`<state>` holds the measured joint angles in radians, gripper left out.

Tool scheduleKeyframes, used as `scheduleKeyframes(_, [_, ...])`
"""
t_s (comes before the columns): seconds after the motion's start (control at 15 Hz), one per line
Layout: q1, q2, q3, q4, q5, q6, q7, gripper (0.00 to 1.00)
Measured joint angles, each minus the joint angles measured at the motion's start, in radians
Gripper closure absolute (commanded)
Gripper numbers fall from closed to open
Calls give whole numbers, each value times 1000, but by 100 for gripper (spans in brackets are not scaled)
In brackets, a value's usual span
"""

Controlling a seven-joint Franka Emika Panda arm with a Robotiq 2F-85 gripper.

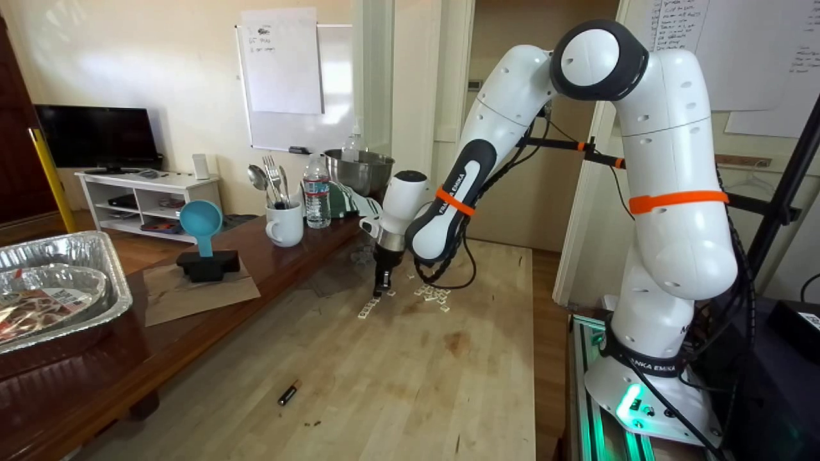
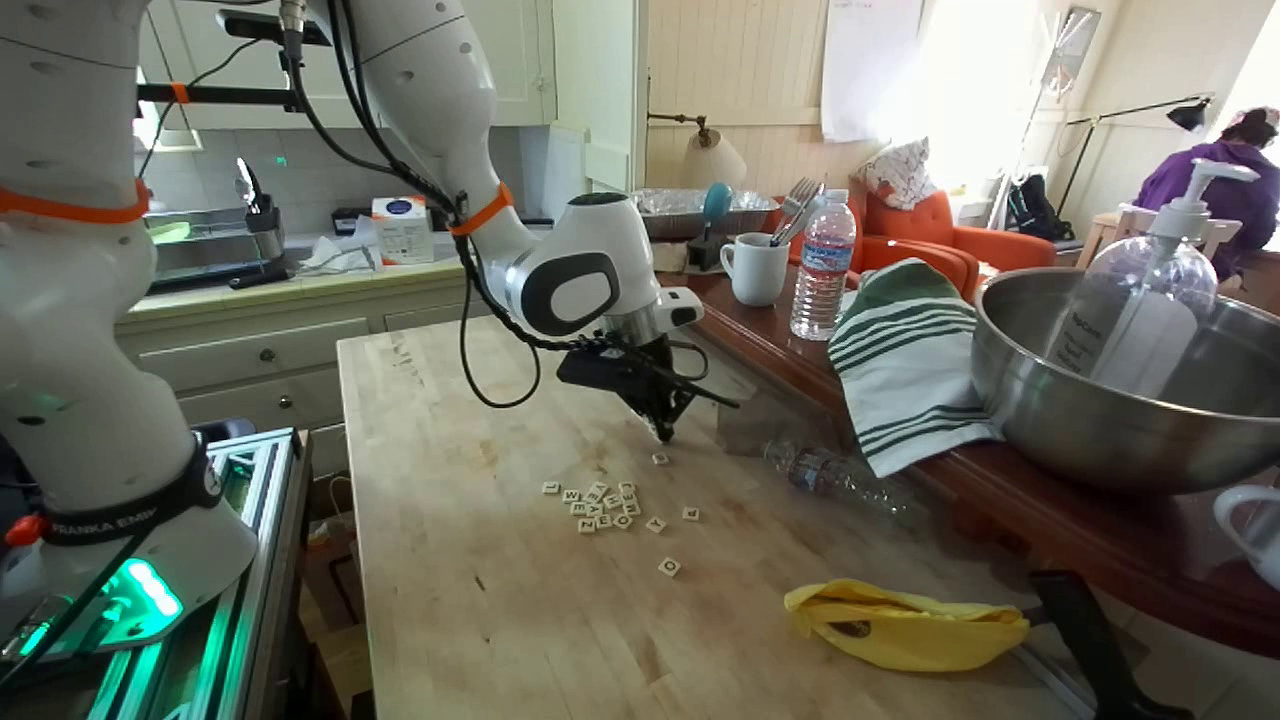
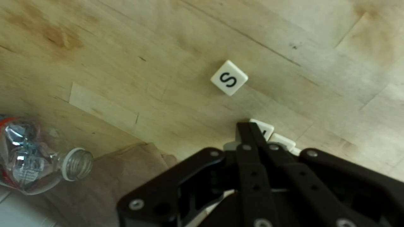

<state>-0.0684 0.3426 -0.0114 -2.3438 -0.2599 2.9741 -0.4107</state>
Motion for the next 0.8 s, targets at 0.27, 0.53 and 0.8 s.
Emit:
scheduleKeyframes(0.27, [2, 0, -5, -3, 0, 0, 2, 100])
scheduleKeyframes(0.53, [3, 0, -9, -5, 0, 0, 9, 100])
scheduleKeyframes(0.8, [3, 0, -9, -5, 0, 0, 16, 100])
